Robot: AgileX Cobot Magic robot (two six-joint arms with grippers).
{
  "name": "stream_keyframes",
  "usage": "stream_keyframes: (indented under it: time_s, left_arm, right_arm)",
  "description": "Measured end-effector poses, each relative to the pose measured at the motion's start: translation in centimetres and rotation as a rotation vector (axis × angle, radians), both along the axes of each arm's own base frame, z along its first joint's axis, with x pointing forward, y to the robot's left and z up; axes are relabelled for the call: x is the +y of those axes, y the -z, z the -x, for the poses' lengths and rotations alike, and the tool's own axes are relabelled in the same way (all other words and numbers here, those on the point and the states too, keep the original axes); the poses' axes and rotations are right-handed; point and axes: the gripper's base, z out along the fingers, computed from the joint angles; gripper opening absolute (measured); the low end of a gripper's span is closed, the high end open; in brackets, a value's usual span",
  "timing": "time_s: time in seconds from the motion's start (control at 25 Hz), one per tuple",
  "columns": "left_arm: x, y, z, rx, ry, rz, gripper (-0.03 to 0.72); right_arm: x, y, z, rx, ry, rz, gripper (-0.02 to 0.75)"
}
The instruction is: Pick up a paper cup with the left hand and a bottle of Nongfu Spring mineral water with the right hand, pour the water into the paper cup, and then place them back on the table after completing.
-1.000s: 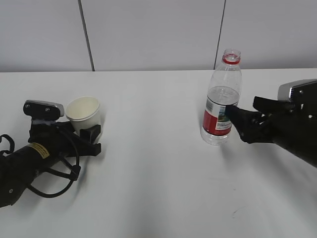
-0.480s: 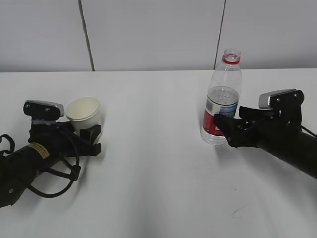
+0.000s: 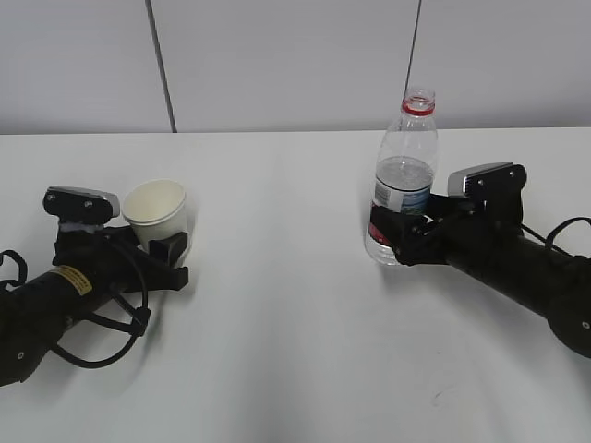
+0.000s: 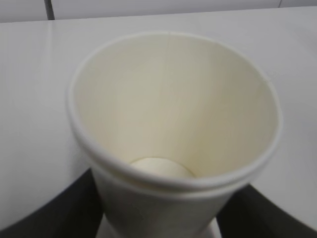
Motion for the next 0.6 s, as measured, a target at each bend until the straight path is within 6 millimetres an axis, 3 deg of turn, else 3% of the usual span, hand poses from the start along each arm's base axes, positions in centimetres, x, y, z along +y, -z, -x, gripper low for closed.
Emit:
stream_keyframes:
  time_s: [0.44,0.6]
  left_arm:
    - [0.0,0.0,0.0,0.0,0.0,0.0,0.419]
    - [0.0,0.0,0.0,0.0,0.0,0.0,0.419]
  right_arm:
    - [0.2,0.7,-1.6,-0.022,0.0,-0.012,0.629]
    - [0.3,0.9,-1.6,-0.023,-0.007,-0.014,0.591]
